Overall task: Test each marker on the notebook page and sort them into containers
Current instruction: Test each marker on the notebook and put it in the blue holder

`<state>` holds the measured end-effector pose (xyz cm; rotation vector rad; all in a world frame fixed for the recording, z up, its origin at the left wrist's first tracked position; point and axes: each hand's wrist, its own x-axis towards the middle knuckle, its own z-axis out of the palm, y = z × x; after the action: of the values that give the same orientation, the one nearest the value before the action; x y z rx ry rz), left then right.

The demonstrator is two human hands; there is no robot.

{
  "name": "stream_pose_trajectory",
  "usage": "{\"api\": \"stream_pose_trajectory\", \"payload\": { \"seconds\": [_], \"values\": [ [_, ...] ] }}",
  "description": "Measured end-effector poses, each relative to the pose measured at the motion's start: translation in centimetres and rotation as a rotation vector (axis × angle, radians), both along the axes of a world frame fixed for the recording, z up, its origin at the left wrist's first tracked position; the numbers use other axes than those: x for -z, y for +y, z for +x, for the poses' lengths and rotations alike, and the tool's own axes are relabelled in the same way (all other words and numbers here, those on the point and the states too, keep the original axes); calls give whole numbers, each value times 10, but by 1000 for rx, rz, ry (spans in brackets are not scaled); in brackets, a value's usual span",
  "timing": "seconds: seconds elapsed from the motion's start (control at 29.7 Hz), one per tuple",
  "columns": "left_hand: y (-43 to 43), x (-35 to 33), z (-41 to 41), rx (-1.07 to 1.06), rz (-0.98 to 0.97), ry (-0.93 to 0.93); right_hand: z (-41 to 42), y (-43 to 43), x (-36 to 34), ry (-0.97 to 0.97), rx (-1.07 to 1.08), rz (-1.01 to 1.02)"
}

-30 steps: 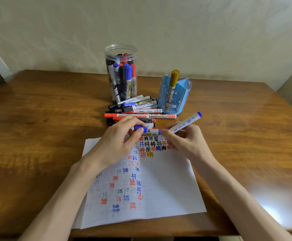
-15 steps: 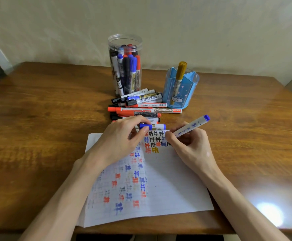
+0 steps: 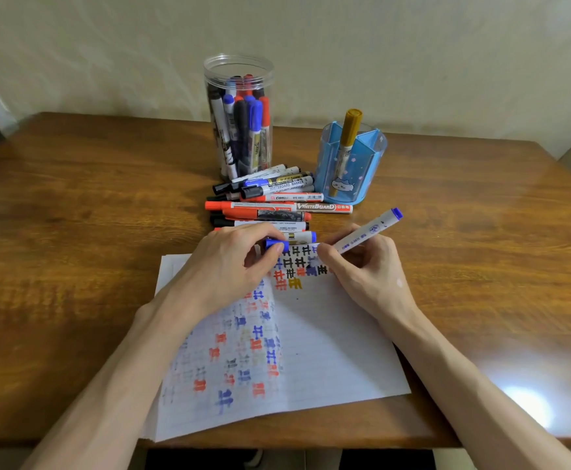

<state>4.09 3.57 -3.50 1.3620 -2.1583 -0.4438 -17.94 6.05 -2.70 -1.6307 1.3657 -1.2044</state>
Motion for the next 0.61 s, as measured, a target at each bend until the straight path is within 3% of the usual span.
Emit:
{"api": "stream_pose_trajectory", "payload": {
  "seconds": [0.61],
  "values": [
    [2,-3,1,-17,-3,28,0,0,11,107,13,8]
  ]
}}
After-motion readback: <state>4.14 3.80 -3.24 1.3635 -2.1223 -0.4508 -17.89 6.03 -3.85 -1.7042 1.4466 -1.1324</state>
